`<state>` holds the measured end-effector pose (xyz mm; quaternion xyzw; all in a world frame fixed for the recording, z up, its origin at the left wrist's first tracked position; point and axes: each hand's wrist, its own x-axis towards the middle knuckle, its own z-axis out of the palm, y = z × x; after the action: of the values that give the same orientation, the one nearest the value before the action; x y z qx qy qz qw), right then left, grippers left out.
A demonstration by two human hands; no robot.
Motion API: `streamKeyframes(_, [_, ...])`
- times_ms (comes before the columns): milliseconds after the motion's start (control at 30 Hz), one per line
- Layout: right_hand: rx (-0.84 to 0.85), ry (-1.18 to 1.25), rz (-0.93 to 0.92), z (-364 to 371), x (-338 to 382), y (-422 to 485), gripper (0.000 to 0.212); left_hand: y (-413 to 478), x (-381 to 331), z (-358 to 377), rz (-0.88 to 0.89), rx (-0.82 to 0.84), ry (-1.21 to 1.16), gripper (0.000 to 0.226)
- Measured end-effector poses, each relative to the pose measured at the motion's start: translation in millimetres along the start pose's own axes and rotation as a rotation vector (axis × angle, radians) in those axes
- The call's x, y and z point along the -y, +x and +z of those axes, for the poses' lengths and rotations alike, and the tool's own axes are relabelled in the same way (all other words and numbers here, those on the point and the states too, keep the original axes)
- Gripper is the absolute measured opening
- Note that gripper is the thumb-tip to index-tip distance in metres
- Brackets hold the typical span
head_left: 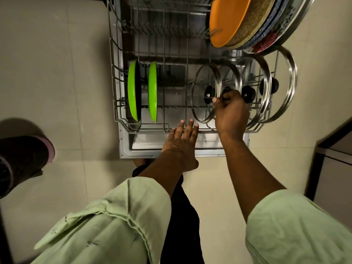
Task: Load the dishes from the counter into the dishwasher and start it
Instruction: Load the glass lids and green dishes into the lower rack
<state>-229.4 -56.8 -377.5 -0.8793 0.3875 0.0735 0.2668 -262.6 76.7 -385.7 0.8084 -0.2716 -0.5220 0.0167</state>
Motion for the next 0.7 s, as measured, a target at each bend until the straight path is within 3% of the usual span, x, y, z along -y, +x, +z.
streamKeyframes(300, [-0.004, -0.217, -0.221, 1, -1, -51, 0.033, -30, 23, -17, -0.038, -0.155, -0.036, 0.076])
streamKeyframes(700, [0.175, -0.266, -0.384, -51, 45, -121, 0.047, -135, 47, -60, -0.114, -0.405, -0.008, 0.07])
